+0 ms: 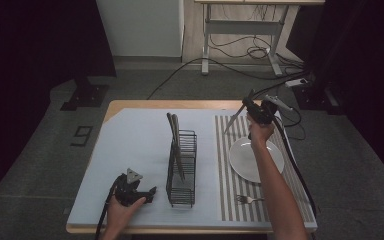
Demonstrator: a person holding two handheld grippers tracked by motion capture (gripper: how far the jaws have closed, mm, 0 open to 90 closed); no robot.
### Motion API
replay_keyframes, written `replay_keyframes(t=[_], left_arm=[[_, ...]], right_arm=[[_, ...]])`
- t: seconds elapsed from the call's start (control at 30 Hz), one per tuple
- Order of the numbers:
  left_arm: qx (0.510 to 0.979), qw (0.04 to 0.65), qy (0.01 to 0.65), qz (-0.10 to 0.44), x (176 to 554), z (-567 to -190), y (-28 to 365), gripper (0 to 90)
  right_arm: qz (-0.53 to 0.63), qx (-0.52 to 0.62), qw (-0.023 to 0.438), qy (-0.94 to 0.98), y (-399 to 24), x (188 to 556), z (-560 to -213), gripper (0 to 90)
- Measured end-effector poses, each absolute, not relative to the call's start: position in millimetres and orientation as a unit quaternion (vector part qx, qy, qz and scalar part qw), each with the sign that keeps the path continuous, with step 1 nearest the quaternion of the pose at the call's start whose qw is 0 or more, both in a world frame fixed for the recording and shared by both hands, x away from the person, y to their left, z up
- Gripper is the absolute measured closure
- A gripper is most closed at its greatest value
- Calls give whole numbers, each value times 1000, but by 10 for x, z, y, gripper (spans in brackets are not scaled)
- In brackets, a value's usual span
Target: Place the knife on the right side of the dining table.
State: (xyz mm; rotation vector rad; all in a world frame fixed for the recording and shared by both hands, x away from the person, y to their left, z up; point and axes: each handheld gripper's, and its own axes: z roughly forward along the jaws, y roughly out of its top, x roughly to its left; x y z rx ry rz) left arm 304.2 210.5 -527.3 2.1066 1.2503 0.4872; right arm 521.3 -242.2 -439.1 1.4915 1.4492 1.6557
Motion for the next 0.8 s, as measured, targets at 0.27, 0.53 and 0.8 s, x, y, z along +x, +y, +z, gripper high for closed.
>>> replay_keyframes(t=[0.27, 0.53, 0.8], left_arm=[[800, 317, 475, 185, 3042, -5273, 2105, 106], [800, 316, 475, 185, 3042, -5273, 2104, 106], [800, 316, 475, 185, 3042, -5273, 2104, 106]], right_arm=[[612, 556, 241, 508, -2454, 5292, -4445, 839], [619, 574, 225, 486, -2567, 5291, -4518, 838], [612, 599, 217, 469, -2735, 5291, -4621, 821]])
